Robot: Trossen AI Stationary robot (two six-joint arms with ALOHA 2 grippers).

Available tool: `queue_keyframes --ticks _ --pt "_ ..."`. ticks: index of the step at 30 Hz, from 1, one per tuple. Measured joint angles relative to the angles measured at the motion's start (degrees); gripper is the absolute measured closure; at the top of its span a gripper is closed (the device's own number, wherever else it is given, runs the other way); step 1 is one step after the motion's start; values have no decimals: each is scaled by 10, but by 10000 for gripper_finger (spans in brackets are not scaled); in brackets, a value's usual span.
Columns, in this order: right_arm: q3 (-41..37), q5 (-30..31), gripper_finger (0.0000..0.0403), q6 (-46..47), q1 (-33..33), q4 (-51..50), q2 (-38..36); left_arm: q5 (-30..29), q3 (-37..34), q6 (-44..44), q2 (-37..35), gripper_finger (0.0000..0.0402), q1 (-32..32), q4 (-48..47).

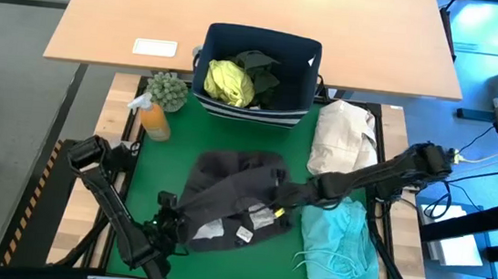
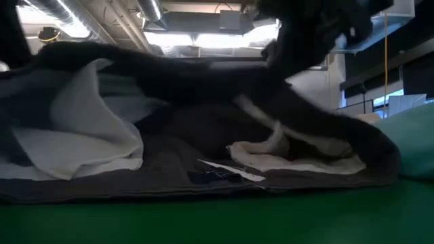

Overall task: Fold laundry
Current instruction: Fold the black shorts

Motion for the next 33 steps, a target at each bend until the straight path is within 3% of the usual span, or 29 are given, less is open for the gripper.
queue_keyframes --ticks 7,12,19,25,28,33 --pt "1 -67 402 0 0 53 78 90 0 -20 0 401 -1 2" --pt "1 -89 394 0 0 66 96 71 0 -39 0 395 -1 1" --pt "0 -87 395 -1 0 72 97 48 10 -64 -2 341 4 -42" --pt "0 -85 395 -1 0 75 97 87 47 -94 -3 289 -6 -93" --pt "0 -85 395 -2 0 79 97 80 76 -68 -3 272 -15 -52" --pt "0 -76 395 -5 0 83 97 52 88 21 -2 260 -27 130"
